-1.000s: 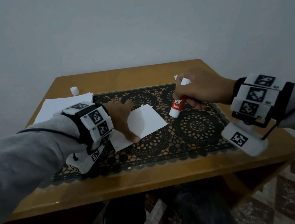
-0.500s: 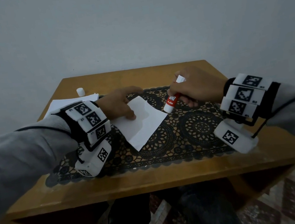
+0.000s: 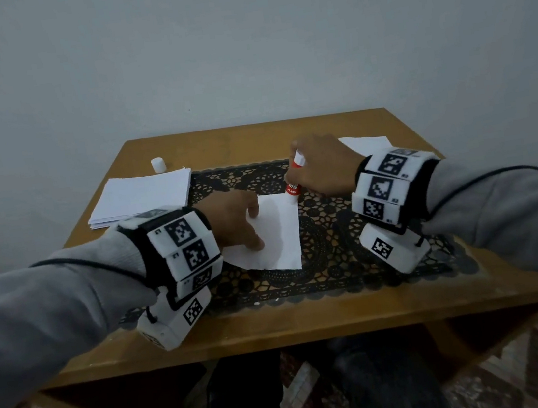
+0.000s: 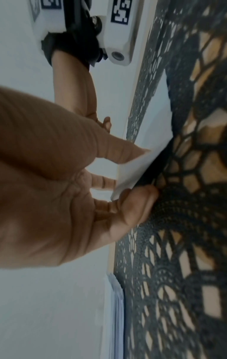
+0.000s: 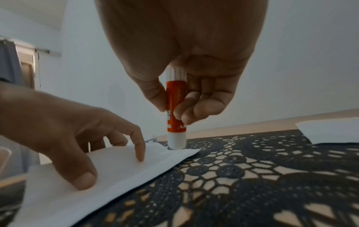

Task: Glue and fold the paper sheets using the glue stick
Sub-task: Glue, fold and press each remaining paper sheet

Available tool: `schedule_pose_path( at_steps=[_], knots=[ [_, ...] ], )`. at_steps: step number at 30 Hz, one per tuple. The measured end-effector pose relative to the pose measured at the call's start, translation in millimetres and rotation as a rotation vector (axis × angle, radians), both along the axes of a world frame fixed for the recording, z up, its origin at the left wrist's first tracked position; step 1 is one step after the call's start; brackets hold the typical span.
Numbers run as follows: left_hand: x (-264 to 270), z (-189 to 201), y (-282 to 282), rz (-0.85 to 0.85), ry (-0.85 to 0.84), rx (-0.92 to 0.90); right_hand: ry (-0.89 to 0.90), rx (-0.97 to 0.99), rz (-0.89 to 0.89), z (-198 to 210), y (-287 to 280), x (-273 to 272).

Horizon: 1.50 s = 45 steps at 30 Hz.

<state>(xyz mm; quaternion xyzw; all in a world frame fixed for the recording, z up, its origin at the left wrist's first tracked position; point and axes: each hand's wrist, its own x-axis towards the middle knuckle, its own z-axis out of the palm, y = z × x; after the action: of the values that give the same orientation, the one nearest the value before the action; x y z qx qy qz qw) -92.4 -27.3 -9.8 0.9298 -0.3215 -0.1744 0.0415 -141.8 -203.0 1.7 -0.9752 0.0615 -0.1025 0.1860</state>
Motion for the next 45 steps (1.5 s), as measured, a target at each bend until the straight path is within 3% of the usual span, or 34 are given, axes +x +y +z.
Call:
schedule_pose_path(
  at_steps=[16,36,39,45],
  knots=[
    [9.5,6.4,-0.3,-0.126,0.024,0.106,0.094,-0.101,0.032,-0.6,10.9,8.6],
    [10.6,4.4,0.4,-0.101,0.050,0.117,0.136,-0.015,0.291,-0.5,48.1,-57.5],
    [16.8,0.5,-1.5,-0.049,0.095,-0.008,0.142,0.034,0.294,-0.6,47.1,-58.7],
    [33.1,5.6,-7.8,0.134,0.100,-0.528,0.180,0.119,0.266,-2.3,40.2,-58.5]
  ],
)
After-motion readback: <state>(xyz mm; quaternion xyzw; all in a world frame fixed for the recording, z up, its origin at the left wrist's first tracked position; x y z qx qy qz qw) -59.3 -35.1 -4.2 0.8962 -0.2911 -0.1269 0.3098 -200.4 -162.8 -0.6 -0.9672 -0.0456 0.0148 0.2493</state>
